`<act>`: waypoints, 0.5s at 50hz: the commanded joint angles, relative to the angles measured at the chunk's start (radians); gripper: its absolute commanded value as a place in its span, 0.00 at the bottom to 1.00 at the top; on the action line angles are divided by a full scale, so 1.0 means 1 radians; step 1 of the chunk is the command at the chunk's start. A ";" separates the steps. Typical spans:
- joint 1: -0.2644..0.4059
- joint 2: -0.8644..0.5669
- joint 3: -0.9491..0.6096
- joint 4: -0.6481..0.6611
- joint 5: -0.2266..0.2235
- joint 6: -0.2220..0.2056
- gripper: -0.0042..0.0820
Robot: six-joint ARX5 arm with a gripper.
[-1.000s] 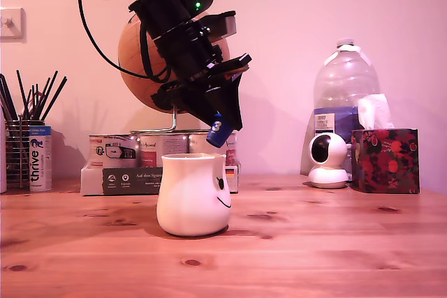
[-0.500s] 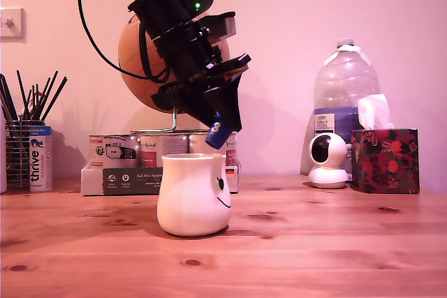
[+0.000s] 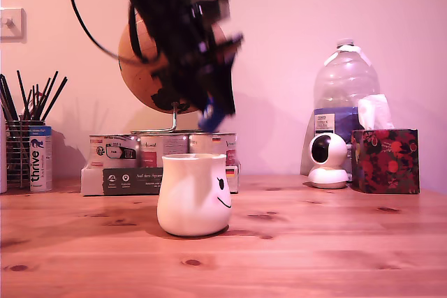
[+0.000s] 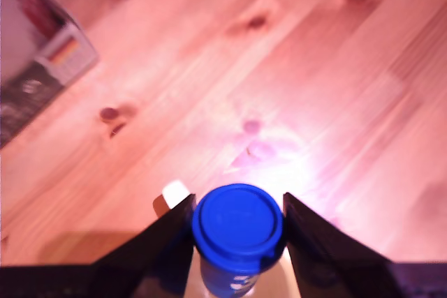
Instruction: Pick up the coffee capsules from the table one by one and drop them inside the nearest coffee cup
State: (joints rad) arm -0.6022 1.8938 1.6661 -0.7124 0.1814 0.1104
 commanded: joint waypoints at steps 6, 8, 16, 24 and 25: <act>-0.002 -0.016 -0.011 -0.032 0.002 -0.006 0.30; -0.002 -0.017 -0.011 -0.041 0.002 -0.006 0.30; -0.003 -0.023 -0.011 -0.080 0.002 -0.006 0.30; -0.006 -0.036 -0.011 -0.109 0.002 -0.009 0.30; -0.006 -0.039 -0.011 -0.111 0.002 -0.009 0.30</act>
State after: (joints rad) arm -0.6025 1.8759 1.6661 -0.8211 0.1814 0.1081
